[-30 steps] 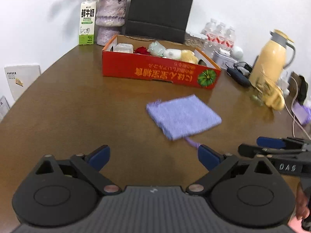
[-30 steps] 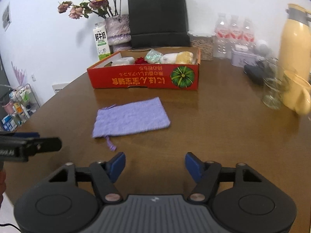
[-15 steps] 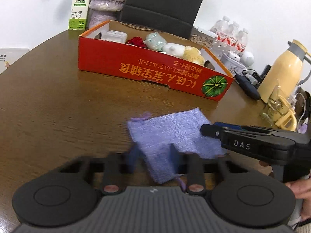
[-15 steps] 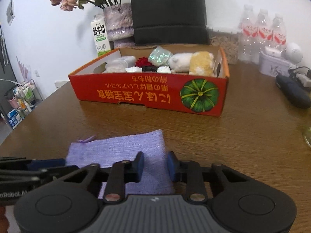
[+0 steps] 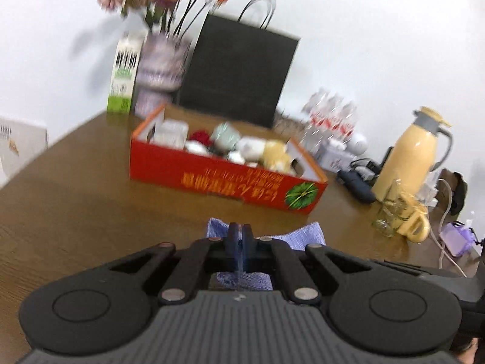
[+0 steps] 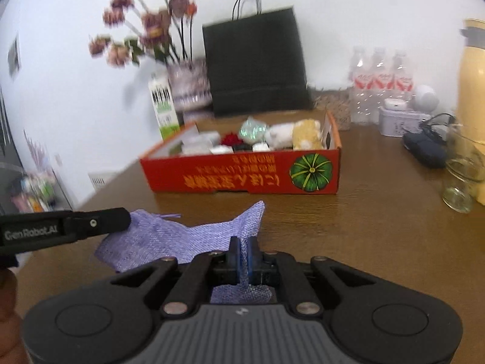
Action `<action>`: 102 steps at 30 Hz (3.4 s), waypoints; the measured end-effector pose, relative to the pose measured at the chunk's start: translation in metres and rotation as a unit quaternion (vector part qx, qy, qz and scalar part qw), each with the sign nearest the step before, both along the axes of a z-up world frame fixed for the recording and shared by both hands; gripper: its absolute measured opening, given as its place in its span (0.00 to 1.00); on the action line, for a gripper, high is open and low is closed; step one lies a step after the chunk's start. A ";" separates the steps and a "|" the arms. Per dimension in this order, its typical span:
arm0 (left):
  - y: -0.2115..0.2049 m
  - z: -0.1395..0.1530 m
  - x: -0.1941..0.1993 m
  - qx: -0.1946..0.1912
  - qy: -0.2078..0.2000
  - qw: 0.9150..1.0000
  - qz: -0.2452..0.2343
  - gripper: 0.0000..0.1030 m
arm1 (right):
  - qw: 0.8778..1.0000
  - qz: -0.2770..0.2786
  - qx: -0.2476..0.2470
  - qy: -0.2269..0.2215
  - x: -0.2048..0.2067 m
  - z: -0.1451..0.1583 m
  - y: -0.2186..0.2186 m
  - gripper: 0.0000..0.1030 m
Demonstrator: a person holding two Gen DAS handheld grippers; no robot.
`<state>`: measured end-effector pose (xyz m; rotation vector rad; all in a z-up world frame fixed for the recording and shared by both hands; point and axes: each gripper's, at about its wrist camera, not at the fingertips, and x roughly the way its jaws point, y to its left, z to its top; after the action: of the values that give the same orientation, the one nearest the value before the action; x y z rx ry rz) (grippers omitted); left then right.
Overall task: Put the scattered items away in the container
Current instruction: 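Grasp the purple cloth with both tools, then carry the purple cloth with both tools and lower it into the box, then open both tools to release the cloth and withdraw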
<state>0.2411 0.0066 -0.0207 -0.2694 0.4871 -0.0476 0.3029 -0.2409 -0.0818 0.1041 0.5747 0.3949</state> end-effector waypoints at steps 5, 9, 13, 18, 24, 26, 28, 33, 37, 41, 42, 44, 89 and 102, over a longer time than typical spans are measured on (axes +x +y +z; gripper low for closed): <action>-0.004 0.011 -0.028 -0.004 -0.011 1.000 -0.026 0.03 | 1.000 -0.016 0.016 -0.018 -0.036 0.020 -0.008 0.03; -0.006 0.025 -0.053 -0.007 -0.027 0.999 -0.037 0.03 | 0.998 -0.018 0.025 -0.047 -0.067 0.043 -0.010 0.04; -0.004 0.041 -0.079 -0.007 -0.044 0.998 -0.046 0.03 | 0.997 -0.019 0.024 -0.072 -0.092 0.062 -0.009 0.04; 0.007 0.053 -0.090 -0.028 -0.057 0.996 -0.057 0.03 | 0.996 -0.021 0.028 -0.083 -0.107 0.072 -0.009 0.04; 0.020 0.055 -0.068 -0.034 -0.049 0.997 -0.054 0.03 | 0.996 -0.023 0.031 -0.080 -0.093 0.079 -0.006 0.04; 0.026 0.065 -0.047 -0.019 -0.056 0.996 -0.060 0.03 | 0.995 -0.022 0.025 -0.089 -0.079 0.085 -0.002 0.04; 0.030 0.077 -0.025 0.000 -0.063 0.996 -0.061 0.03 | 0.995 -0.022 0.025 -0.097 -0.061 0.094 0.002 0.04; 0.037 0.108 0.049 0.040 -0.059 0.995 -0.073 0.03 | 0.993 -0.025 0.034 -0.112 0.008 0.123 0.013 0.04; 0.045 0.115 0.122 0.049 -0.030 0.995 -0.078 0.03 | 0.994 -0.017 0.015 -0.105 0.080 0.136 0.034 0.04; 0.064 0.105 0.186 0.039 0.006 0.997 -0.071 0.03 | 0.997 -0.005 -0.008 -0.079 0.147 0.127 0.056 0.04; 0.067 0.102 0.198 0.042 0.012 0.997 -0.071 0.03 | 0.998 -0.005 -0.014 -0.068 0.165 0.121 0.062 0.04; 0.074 0.090 0.223 0.044 0.032 0.997 -0.063 0.03 | 0.998 0.005 -0.032 -0.053 0.194 0.108 0.072 0.04; 0.091 0.121 0.110 0.089 0.164 0.980 0.074 1.00 | 0.989 -0.006 -0.148 0.024 0.111 0.155 0.015 0.90; 0.060 0.092 -0.058 0.144 0.062 0.987 0.034 1.00 | 0.996 0.038 -0.075 -0.001 -0.043 0.113 -0.012 0.93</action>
<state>0.1831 0.0664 0.0711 -0.0051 0.6018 0.1054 0.2602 -0.2533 0.0310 -0.0625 0.6055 0.4233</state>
